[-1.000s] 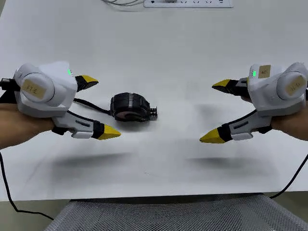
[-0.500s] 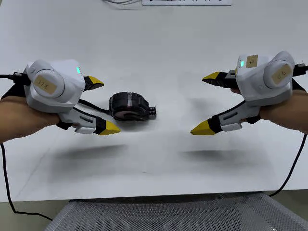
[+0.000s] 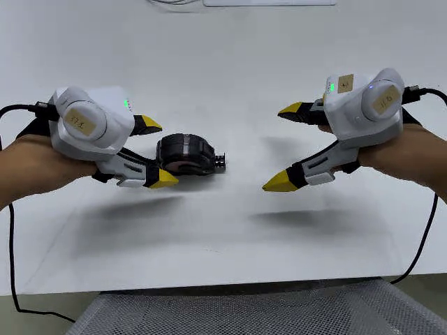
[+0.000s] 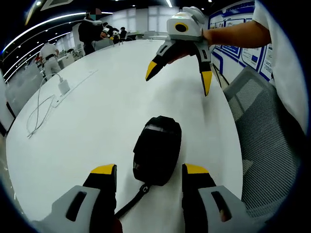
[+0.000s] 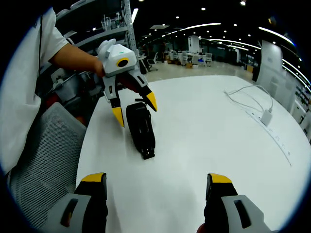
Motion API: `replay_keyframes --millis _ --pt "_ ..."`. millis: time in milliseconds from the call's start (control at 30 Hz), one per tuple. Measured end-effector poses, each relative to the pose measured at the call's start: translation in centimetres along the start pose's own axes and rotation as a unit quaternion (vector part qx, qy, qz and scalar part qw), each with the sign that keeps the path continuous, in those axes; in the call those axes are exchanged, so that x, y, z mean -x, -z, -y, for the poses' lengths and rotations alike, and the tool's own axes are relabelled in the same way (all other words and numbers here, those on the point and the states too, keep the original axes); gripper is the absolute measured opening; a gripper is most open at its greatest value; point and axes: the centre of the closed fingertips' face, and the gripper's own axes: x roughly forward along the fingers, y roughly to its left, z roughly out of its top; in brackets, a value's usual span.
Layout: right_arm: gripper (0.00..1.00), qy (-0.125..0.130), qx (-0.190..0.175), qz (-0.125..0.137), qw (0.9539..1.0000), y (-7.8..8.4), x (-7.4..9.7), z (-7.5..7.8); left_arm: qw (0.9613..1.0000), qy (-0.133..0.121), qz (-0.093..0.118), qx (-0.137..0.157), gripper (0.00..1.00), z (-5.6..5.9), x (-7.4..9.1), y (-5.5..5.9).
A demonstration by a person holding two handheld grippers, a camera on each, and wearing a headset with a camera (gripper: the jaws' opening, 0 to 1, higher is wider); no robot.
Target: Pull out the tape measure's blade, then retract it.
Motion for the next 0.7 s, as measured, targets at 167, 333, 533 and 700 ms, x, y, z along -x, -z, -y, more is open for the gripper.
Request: replay_keyframes --millis 167,333,533,700 --pt "0.82 -0.002 -0.004 0.003 1.0000 0.01 -0.20 -0.04 1.0000 0.006 0.002 -0.002 0.44 0.18 -0.46 -0.19" --pt "0.82 -0.005 -0.008 0.003 1.0000 0.16 -0.43 -0.17 1.0000 0.006 0.003 -0.006 0.39 0.26 -0.71 -0.33" --pt "0.81 -0.007 -0.011 0.005 0.9999 0.30 -0.77 -0.26 0.9999 0.006 -0.003 -0.014 0.34 0.25 -0.84 -0.15" --pt "0.81 -0.010 -0.014 0.007 0.9998 0.34 -1.03 -0.33 0.9997 0.008 -0.007 -0.021 0.31 0.29 -0.92 0.15"
